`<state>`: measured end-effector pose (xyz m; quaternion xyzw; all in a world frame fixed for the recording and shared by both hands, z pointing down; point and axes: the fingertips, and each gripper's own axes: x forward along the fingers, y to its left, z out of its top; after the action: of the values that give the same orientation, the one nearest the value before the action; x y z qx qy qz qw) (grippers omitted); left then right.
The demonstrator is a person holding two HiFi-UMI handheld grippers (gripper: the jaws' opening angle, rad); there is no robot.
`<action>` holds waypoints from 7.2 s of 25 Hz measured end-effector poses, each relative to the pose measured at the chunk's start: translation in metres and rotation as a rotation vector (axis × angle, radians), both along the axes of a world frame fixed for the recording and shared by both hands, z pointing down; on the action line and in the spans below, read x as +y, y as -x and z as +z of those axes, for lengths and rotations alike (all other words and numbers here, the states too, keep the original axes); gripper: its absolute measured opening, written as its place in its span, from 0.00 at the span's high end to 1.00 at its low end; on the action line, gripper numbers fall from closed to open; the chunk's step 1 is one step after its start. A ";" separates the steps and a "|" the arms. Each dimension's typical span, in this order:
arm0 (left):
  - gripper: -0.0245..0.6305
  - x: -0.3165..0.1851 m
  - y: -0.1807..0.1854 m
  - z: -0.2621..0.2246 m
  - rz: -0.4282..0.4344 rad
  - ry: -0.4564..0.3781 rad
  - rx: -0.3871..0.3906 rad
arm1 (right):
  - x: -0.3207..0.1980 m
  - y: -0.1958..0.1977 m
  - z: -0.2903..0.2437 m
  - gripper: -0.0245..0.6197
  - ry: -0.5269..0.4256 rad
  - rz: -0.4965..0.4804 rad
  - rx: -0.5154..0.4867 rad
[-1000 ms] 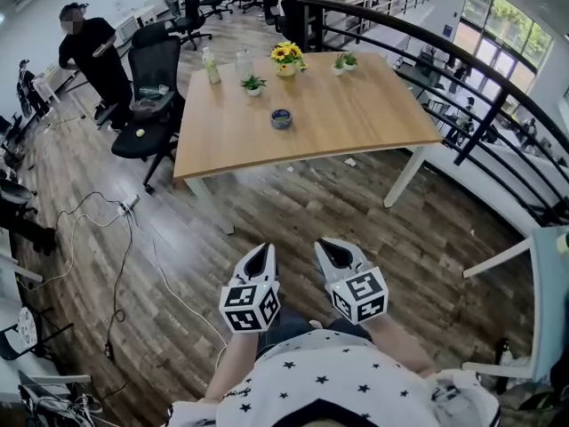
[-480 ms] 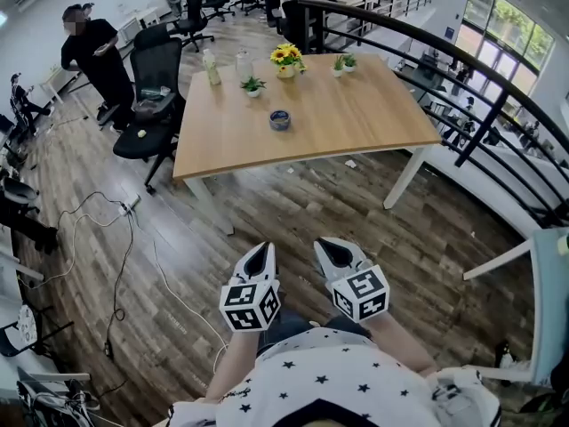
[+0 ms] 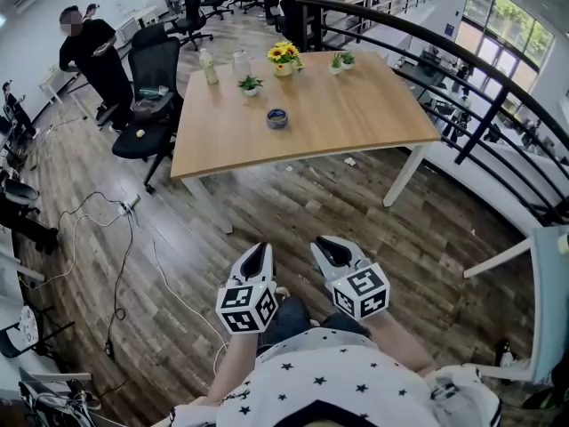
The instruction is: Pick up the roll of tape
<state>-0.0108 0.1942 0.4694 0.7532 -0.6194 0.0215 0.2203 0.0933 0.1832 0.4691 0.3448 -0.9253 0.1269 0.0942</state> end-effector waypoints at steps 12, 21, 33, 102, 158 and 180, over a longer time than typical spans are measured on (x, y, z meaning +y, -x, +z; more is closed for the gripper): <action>0.76 -0.035 0.009 0.007 0.011 0.005 0.011 | -0.040 0.005 0.011 0.73 0.022 0.012 0.015; 0.74 -0.104 0.032 0.018 0.033 0.023 0.015 | -0.107 0.030 0.016 0.69 0.023 0.012 0.031; 0.74 -0.220 0.073 0.009 0.058 0.039 0.024 | -0.221 0.074 0.000 0.69 0.023 0.026 0.041; 0.74 -0.615 0.095 0.161 0.092 0.375 -0.065 | -0.566 0.103 0.054 0.69 0.093 0.038 0.064; 0.85 -0.507 0.145 0.092 0.021 0.257 -0.067 | -0.472 0.119 0.022 0.69 0.027 0.117 0.048; 0.85 -0.405 0.164 0.033 0.001 0.137 -0.011 | -0.399 0.120 -0.009 0.69 -0.063 0.158 0.021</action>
<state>-0.1747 -0.2109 0.5026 0.7365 -0.6174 0.0682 0.2679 -0.0264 -0.2156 0.4598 0.4210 -0.8976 0.1013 0.0827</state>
